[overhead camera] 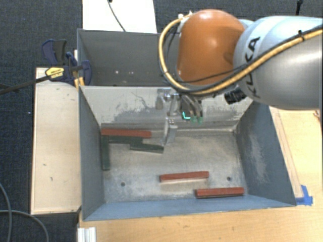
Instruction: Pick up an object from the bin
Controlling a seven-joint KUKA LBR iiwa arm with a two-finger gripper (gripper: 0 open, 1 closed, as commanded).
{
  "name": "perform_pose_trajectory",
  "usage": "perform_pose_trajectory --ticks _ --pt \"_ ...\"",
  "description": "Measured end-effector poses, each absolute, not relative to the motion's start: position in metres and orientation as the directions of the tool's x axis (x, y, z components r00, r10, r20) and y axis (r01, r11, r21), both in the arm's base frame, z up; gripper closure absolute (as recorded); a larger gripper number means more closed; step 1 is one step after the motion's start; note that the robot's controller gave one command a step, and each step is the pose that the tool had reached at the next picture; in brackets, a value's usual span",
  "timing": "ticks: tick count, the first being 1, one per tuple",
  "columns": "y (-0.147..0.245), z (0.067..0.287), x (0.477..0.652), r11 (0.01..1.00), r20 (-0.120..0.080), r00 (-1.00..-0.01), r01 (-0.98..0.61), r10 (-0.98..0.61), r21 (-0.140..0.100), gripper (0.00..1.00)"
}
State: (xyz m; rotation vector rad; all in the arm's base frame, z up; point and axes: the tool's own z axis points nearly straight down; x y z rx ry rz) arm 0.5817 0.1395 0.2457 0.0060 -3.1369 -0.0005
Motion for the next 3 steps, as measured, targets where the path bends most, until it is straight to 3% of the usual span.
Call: perform_pose_trajectory --ticks 1,2,3 --pt "0.088 0.133 0.516 0.984 0.007 -0.984 -0.176 -0.176 0.000 0.00" --pt "0.095 0.066 0.506 0.969 0.005 -0.969 -0.248 -0.248 0.002 0.00" --pt "0.095 0.070 0.508 0.971 -0.001 -0.971 -0.240 -0.240 0.001 1.00"
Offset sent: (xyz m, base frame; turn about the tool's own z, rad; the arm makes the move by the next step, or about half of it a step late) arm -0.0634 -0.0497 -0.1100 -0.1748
